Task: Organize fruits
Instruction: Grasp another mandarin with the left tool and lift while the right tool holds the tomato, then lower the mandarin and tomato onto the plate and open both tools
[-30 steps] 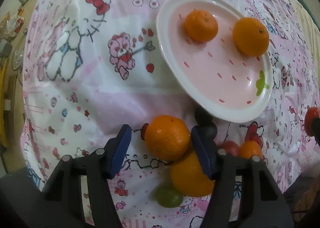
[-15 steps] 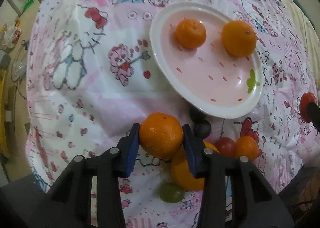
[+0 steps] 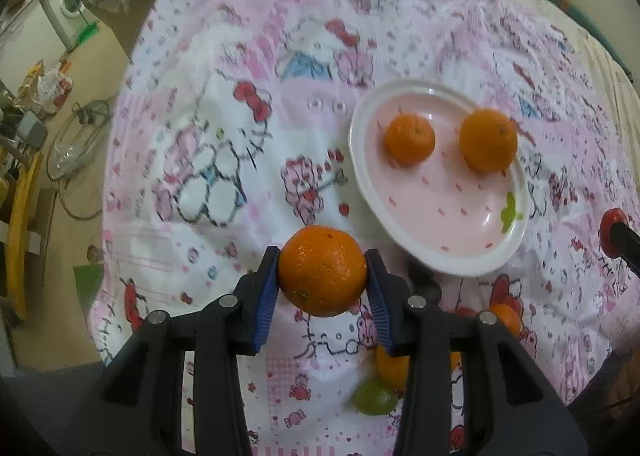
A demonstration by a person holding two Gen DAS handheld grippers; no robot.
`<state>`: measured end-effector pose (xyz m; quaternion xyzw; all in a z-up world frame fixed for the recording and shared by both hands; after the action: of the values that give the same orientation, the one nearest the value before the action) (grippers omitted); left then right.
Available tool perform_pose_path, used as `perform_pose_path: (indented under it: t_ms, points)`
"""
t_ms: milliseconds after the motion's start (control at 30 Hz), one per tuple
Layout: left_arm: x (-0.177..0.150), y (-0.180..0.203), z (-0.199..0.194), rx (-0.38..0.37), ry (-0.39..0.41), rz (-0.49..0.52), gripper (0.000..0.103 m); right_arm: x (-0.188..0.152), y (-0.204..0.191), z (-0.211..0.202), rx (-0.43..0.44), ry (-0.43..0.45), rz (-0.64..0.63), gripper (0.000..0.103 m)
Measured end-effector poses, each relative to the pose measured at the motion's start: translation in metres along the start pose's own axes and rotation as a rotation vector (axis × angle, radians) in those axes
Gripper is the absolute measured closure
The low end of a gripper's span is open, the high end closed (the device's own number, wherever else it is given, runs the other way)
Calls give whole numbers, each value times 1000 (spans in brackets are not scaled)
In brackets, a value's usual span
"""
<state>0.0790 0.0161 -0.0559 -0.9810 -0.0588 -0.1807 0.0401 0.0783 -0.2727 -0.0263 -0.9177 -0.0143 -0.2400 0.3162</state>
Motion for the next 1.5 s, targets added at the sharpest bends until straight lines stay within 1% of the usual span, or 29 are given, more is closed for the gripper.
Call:
perform_pose_path:
  t_ms: [133,233,433,567,700,867,967,1033,1133,1167,1267,1367,1500]
  points:
    - [7,-2,-13,4,70,-11,66,6,0,-9,11,32,3,70]
    - [12,-3,-20,4,102,-8,66,10,-1,-13,16,53,6,70]
    - [19,2,-25,-3,117,14,66,18,-4,-16,25,72,-6,70]
    - [27,4,-28,-20,127,27,66,25,-4,-19,66,94,5,70]
    - [41,5,-29,-42,132,30,66,35,-6,-21,90,112,-1,70]
    - [61,12,-24,-67,131,57,66,51,-10,-14,89,110,-38,70]
    - [69,19,-16,-68,128,82,66,58,-8,-2,86,90,-41,70]
    - [73,25,-7,-80,109,94,66,61,-6,10,88,66,-37,70]
    - [77,37,7,-100,79,123,66,64,-4,28,81,19,-44,70]
    - [77,40,10,-99,75,132,66,64,-3,36,80,-9,-46,70]
    - [83,52,22,-111,63,163,66,57,1,61,55,-85,-47,70]
    - [94,61,29,-121,68,185,65,48,1,77,46,-138,-52,70]
    - [109,78,42,-147,55,217,65,40,1,90,33,-179,-69,70]
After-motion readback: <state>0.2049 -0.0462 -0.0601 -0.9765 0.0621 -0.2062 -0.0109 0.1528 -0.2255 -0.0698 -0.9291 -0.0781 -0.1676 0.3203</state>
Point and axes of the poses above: each gripper's, at about its wrist camera, not at the fingertips, and z roughly the way its jaws point, y to its right, x to its top, the point moved 1 cm from there along z, roughly the way its jaws point, and after that the axes turned 7 degrees about x, right-handed, at the moved point
